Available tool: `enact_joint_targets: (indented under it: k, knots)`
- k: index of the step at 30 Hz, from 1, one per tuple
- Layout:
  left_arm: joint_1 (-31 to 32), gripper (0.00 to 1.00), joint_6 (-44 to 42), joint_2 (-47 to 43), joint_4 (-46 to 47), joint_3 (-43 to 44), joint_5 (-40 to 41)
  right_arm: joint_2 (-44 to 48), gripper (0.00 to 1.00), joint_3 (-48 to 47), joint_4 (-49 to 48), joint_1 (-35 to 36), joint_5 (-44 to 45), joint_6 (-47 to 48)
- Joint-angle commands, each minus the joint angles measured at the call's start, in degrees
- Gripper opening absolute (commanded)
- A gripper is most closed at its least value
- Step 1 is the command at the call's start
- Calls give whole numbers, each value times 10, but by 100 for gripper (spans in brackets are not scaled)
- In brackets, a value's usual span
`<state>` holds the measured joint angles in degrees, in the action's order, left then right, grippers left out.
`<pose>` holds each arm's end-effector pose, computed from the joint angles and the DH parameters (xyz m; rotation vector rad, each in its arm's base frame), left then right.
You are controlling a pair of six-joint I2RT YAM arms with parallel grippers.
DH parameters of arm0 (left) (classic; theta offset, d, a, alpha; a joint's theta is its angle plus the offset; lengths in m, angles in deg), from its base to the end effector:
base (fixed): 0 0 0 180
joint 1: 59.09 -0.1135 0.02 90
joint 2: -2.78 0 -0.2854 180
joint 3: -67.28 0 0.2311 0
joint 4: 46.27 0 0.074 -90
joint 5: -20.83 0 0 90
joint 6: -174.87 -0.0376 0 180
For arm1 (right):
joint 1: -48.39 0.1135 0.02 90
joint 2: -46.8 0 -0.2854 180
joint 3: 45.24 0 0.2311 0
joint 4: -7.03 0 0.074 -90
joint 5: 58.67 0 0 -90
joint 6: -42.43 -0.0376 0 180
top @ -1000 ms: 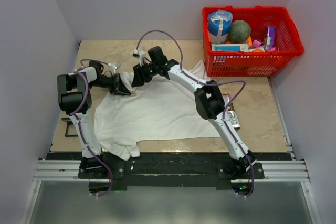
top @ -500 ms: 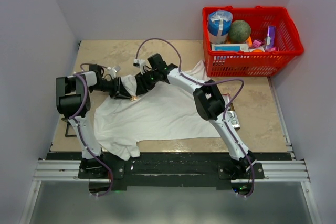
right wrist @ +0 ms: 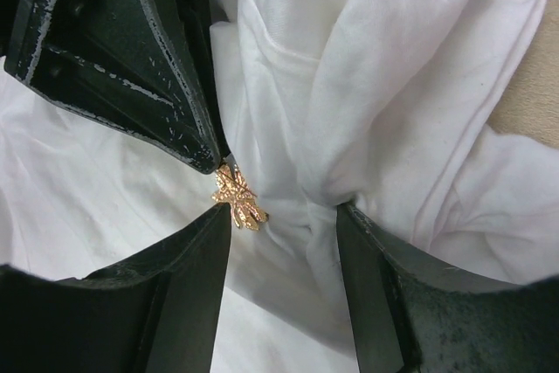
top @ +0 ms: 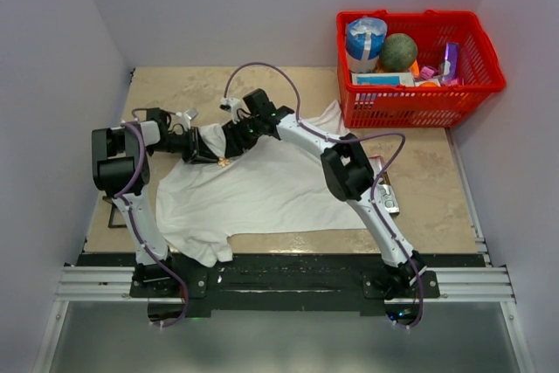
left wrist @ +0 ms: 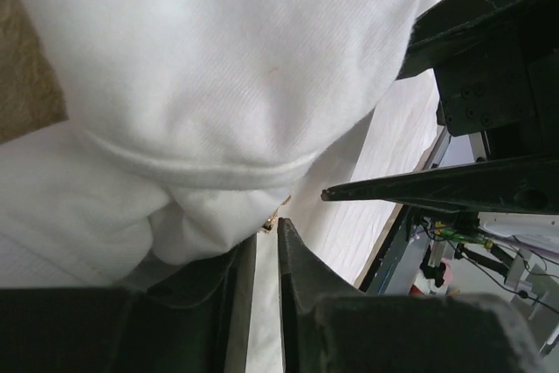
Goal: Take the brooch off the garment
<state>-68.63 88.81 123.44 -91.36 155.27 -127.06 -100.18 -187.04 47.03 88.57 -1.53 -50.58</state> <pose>0.3800 0.0316 0.1424 -0.1490 2.5475 -1.3938 0.4177 0.3794 0.1733 -1.0511 2.2019 1.0317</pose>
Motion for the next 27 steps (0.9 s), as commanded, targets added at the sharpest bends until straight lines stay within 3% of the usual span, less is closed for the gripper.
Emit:
enact_joint_targets:
  k: [1, 14, 27]
  knots:
    - [-3, 16, 37, 3, 35, -2, -14, -15, 57, -25, 8, 2, 32, -2]
    - [0, 13, 53, 7, 53, -15, 7, -27, 56, -38, 19, 15, 113, -15]
    - [1, 13, 67, 23, 55, -12, 13, -46, 55, -45, 27, 24, 120, 2]
